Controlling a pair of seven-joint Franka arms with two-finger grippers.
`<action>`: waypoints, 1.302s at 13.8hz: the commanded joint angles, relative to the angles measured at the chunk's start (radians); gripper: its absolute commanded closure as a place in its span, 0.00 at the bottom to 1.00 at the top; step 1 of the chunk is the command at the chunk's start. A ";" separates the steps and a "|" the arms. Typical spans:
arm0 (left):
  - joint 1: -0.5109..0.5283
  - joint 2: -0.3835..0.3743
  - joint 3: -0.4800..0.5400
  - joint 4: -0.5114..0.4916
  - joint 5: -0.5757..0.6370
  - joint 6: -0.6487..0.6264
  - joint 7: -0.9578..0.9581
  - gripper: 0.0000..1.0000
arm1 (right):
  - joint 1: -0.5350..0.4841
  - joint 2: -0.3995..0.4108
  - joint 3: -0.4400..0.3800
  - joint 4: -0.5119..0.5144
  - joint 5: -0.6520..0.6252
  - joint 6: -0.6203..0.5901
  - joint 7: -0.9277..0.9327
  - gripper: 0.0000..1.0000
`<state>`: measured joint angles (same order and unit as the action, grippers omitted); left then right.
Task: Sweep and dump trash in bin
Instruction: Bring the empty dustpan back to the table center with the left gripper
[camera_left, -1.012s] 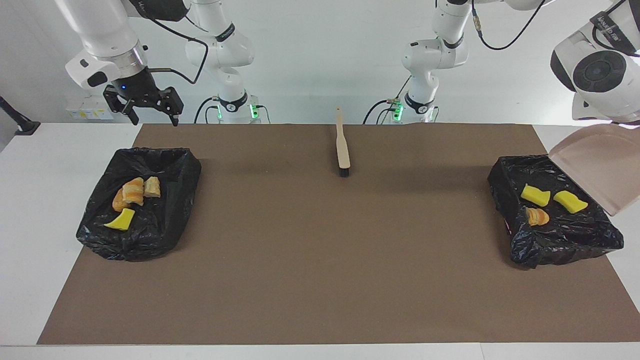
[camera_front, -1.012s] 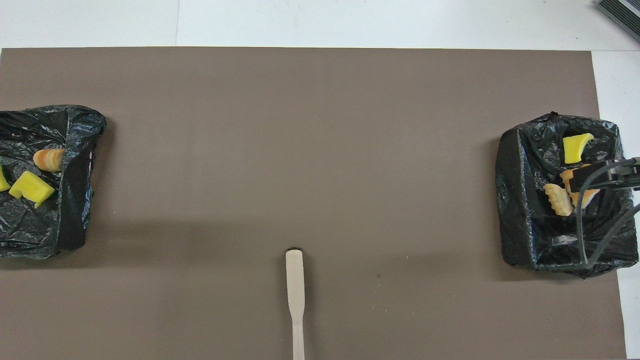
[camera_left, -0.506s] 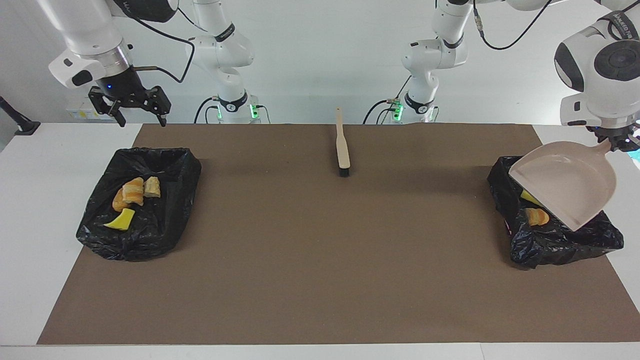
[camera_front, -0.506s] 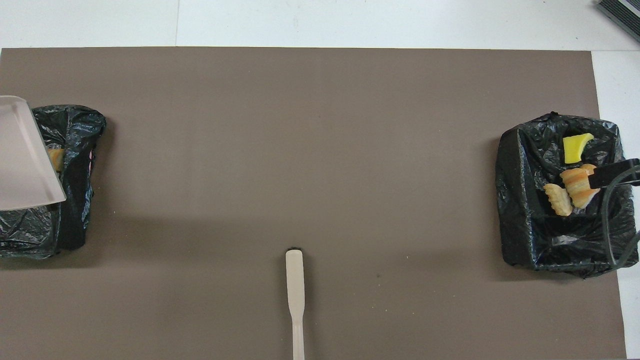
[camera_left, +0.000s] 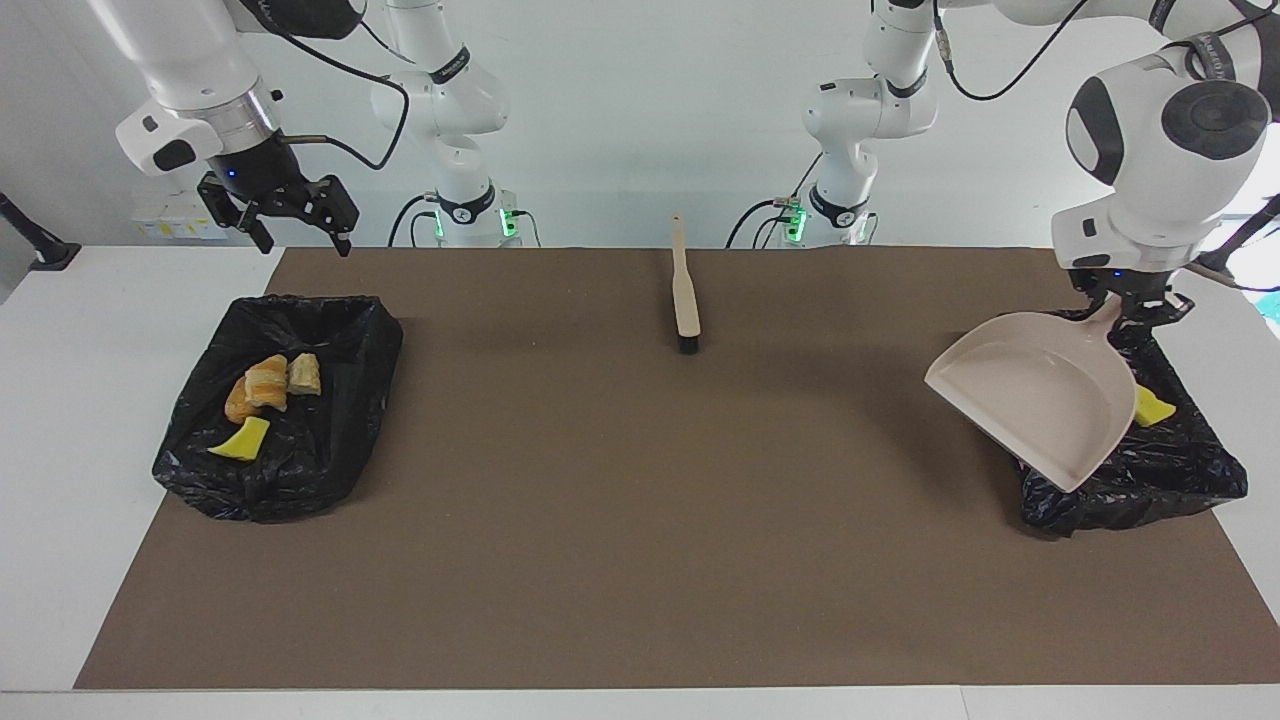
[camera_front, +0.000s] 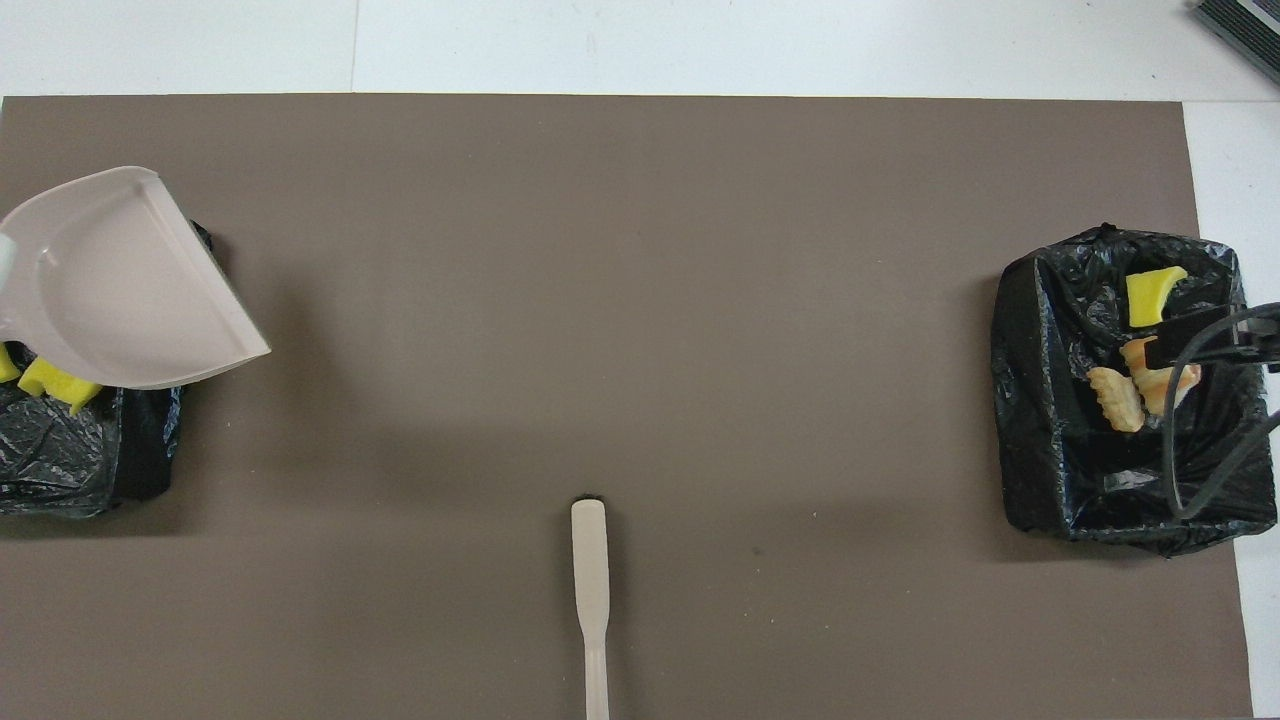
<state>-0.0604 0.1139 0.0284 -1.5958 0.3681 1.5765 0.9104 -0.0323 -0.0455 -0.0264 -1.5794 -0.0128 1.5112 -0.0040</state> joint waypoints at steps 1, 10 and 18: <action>-0.108 -0.049 0.013 -0.056 -0.072 -0.029 -0.204 1.00 | -0.003 -0.014 0.005 -0.017 0.016 0.003 0.010 0.00; -0.381 -0.024 0.012 -0.125 -0.296 0.158 -0.787 1.00 | -0.003 -0.013 0.005 -0.016 0.016 0.001 0.012 0.00; -0.504 0.187 0.012 -0.108 -0.409 0.457 -1.137 1.00 | -0.005 -0.013 0.005 -0.014 0.016 0.000 0.010 0.00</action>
<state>-0.5406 0.2715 0.0221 -1.7187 -0.0118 1.9826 -0.1828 -0.0321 -0.0455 -0.0251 -1.5794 -0.0126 1.5112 -0.0040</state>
